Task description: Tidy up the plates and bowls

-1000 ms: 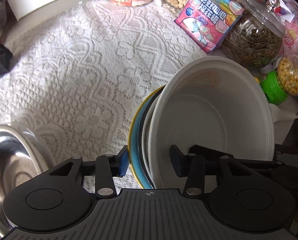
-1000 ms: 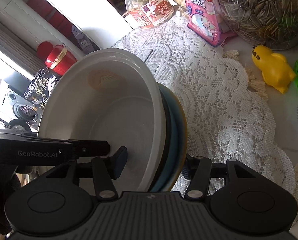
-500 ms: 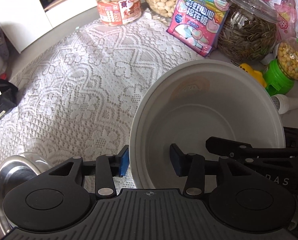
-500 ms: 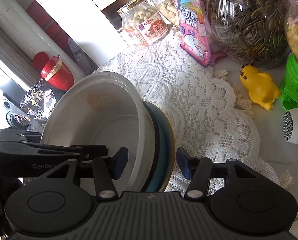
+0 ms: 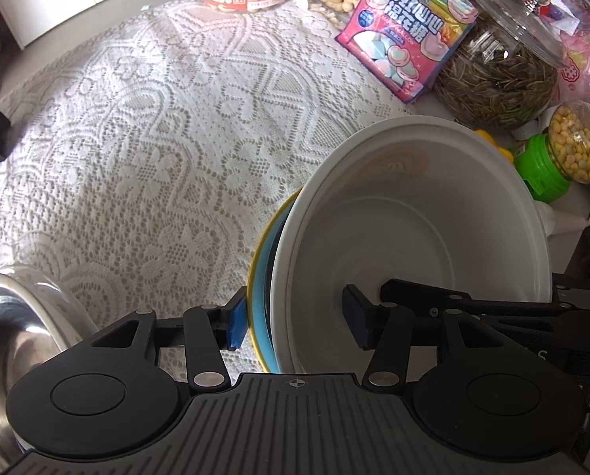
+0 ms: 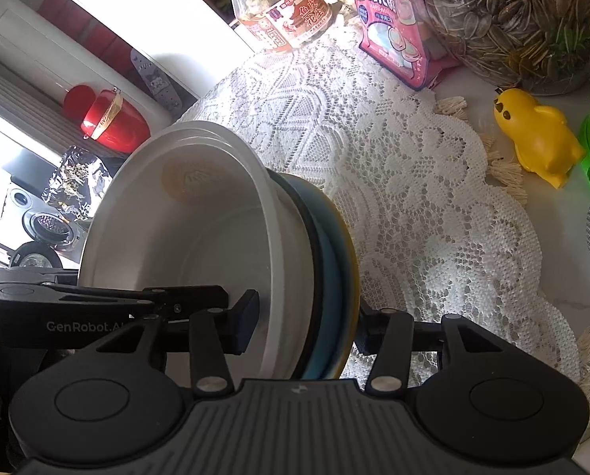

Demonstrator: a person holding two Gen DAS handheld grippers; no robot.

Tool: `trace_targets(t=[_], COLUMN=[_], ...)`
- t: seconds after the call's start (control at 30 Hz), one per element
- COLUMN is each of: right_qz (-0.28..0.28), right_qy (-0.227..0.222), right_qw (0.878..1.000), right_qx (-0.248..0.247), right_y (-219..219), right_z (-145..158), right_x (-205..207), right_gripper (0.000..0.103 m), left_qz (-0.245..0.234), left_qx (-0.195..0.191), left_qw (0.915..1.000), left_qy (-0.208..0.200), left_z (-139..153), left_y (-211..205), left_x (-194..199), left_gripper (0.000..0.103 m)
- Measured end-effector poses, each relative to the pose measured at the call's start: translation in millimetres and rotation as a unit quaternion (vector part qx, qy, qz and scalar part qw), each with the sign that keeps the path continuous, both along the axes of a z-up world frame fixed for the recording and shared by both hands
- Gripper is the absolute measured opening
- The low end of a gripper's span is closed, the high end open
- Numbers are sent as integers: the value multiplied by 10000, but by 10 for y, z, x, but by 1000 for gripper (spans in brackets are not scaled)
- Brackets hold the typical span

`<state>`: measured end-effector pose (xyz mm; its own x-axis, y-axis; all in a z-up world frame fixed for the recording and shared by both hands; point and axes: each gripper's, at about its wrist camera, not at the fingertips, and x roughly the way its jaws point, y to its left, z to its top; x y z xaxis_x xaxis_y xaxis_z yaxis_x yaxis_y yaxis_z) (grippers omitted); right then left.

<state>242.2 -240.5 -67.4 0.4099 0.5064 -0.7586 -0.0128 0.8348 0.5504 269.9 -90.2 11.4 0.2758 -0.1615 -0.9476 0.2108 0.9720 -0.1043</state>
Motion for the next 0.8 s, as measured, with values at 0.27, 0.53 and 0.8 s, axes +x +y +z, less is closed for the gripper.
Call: trace_targets(t=[0.27,0.53,0.8], right_qz=[154,6,217], right_qy=[117,149,49], right_qw=[9998,9999,9997], right_qx=[18,40,-52], right_y=[13,19,95], right_z=[-1,8,126], right_x=[4,-45,-95], right_gripper=[51,50,50], left_qz=[-63,9,91], left_qx=[-40,-45,147], left_qw=[10000,10000,9996], left_qy=[39,26,224], left_z=[-14,-8,26], left_y=[6,7,40], left_x=[0,-48,-216], left_gripper=[54,54,52])
